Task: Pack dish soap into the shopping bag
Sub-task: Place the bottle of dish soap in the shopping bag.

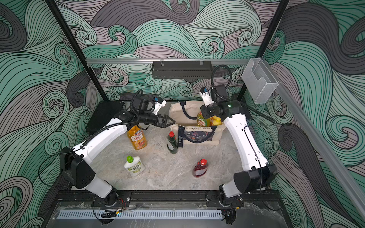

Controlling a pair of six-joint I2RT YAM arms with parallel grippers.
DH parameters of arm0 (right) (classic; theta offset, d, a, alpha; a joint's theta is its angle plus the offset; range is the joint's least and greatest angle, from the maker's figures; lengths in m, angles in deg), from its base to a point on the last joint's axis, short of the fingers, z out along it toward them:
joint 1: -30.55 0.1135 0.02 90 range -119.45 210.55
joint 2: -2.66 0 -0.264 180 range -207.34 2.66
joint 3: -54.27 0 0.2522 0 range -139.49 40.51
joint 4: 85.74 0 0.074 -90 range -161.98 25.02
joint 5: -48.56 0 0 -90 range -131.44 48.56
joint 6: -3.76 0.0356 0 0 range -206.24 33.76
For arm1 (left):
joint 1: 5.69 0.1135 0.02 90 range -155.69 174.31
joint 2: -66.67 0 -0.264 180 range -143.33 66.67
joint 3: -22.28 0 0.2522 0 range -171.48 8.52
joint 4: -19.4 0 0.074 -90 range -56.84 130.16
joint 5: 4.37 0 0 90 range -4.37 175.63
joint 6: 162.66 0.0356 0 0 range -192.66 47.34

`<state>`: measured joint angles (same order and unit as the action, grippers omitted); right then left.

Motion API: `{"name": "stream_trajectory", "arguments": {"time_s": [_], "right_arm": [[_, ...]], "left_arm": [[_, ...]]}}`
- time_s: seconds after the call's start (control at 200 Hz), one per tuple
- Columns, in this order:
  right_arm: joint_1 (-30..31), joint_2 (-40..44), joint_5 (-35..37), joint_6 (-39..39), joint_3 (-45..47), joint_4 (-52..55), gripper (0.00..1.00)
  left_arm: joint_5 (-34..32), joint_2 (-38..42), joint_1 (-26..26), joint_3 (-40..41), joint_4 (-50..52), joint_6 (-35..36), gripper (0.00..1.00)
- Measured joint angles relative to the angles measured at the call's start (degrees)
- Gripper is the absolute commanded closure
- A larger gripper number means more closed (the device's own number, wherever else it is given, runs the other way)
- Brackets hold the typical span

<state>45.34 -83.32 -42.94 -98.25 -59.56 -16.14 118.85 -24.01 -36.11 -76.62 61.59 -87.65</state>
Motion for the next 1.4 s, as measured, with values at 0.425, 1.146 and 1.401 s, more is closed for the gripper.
{"name": "stream_trajectory", "arguments": {"time_s": [0.425, 1.146, 1.401], "right_arm": [[-1.9, 4.5, 0.0, 0.0, 9.4, -4.4, 1.00], [-2.8, 5.1, 0.0, -0.7, 21.5, -13.4, 1.00], [-4.0, 5.1, -1.1, -0.4, 23.2, -15.0, 1.00]], "left_arm": [[0.5, 0.0, -0.2, 0.1, 0.0, 0.0, 0.01], [0.5, 0.0, -0.2, 0.3, 0.0, 0.5, 0.01], [0.5, 0.0, -0.2, 0.3, 0.0, 0.5, 0.01]]}}
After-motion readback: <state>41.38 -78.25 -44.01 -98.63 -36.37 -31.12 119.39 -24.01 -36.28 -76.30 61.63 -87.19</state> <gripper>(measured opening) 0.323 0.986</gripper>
